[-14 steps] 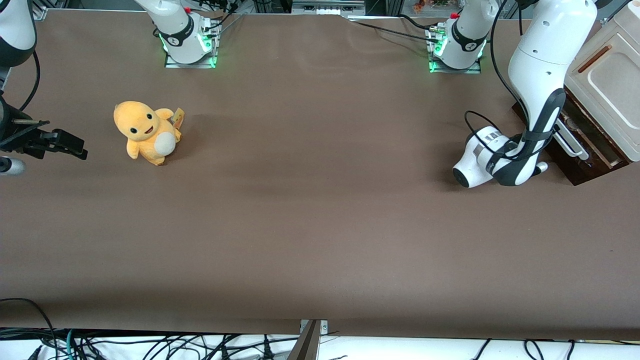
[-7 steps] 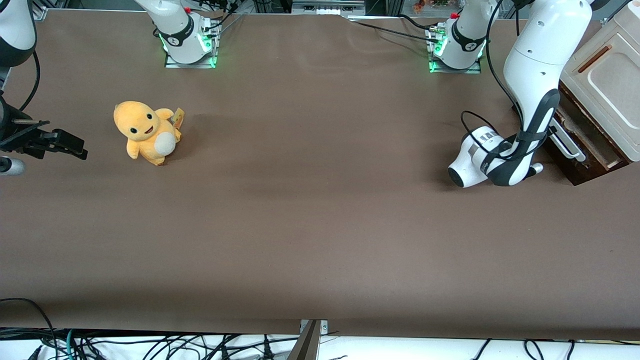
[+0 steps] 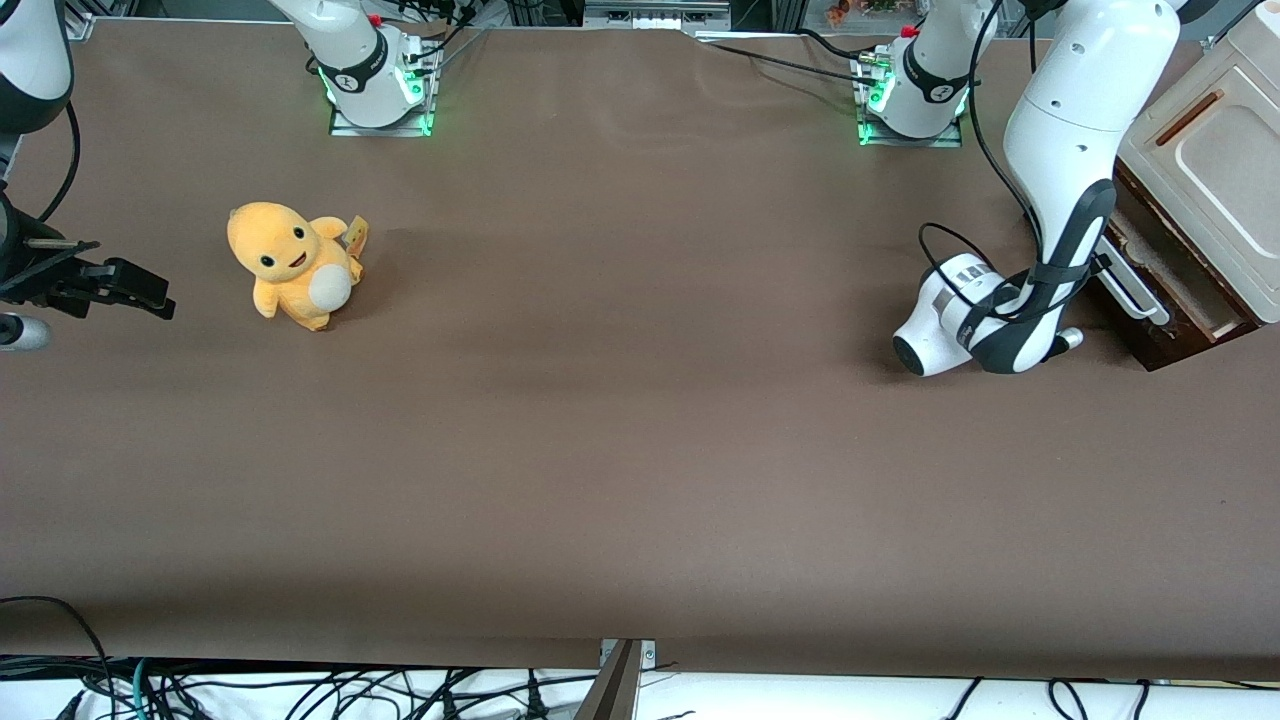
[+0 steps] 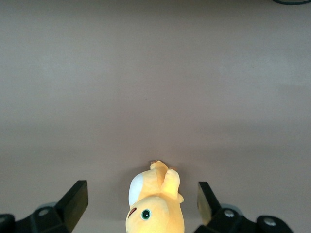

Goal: Open lower drawer with left arm only
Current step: 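Pull the handle outward with the left gripper, sliding the drawer open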

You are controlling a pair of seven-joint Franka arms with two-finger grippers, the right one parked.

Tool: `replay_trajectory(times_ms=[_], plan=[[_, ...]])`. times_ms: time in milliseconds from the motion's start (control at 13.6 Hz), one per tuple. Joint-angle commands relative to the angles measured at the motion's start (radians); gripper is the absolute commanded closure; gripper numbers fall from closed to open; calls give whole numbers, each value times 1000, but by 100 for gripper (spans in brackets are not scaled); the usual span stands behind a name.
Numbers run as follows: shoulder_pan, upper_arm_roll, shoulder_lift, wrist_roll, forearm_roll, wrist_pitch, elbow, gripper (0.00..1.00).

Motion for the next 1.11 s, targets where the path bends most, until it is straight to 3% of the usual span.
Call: replay_trajectory(times_ms=[0,1033], plan=[[-32,-3,19,42,9,-18,34,99],[-58,-3,24,33,10,-15,32,99]])
